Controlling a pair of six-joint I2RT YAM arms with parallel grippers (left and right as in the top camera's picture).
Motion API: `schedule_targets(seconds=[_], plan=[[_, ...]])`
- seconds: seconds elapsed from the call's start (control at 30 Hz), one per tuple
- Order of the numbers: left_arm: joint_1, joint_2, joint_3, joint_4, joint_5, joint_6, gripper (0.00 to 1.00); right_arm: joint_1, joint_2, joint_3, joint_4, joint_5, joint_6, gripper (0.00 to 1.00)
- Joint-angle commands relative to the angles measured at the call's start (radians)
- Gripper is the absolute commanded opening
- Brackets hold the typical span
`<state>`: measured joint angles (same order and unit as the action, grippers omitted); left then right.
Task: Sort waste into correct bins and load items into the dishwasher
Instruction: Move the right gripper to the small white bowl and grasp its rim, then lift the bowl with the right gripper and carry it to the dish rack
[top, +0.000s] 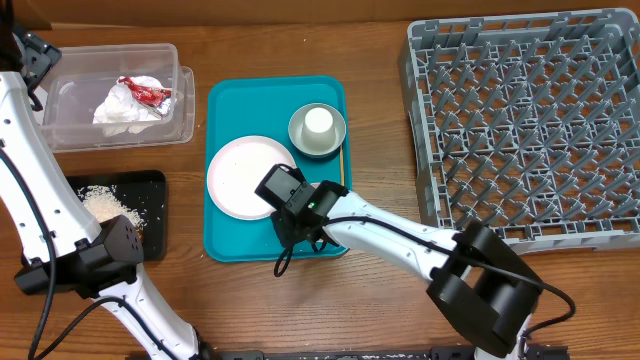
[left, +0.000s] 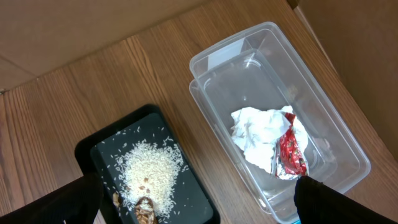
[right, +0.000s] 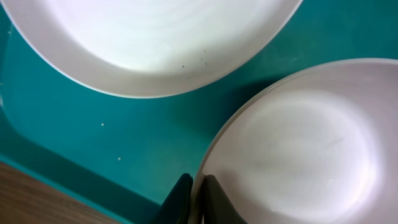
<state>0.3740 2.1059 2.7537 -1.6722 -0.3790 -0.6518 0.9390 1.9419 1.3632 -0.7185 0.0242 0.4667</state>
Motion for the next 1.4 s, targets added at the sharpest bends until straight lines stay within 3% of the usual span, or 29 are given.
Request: schedule_targets(seconds=[0.0,0.2,0.4,0.57,0.73,0.93,1.0,1.37], plan=[[0.005,0.000,0.003,0.001,-0.013,0.001,1.00,0.004,-0.068,0.026,0.002,-0.028,0.011,0.06],[0.005,0.000,0.003,0.001,-0.013,0.001,1.00,-0.019,-0.146,0.113,-0.066,-0.047,0.010,0.04],[0.005,0.000,0.003,0.001,-0.013,0.001,1.00,-0.154,-0.274,0.243,-0.200,-0.040,0.009,0.04],[0.005,0.000,0.003,0.001,-0.013,0.001,1.00,-0.430,-0.415,0.281,-0.241,-0.101,-0.048,0.04],[0.005,0.000,0.003,0.001,-0.013,0.001,1.00,-0.835,-0.470,0.281,-0.198,-0.483,-0.237,0.04],[0.003,0.000,0.003,0.001,-0.013,0.001,1.00,-1.271,-0.380,0.280,0.000,-0.846,-0.239,0.04],[0.003,0.000,0.003,0.001,-0.013,0.001,1.00,-1.328,-0.337,0.280,0.069,-0.904,-0.239,0.04],[0.003,0.000,0.003,0.001,-0.013,0.001,1.00,-1.362,-0.047,0.280,0.504,-0.986,-0.198,0.04]])
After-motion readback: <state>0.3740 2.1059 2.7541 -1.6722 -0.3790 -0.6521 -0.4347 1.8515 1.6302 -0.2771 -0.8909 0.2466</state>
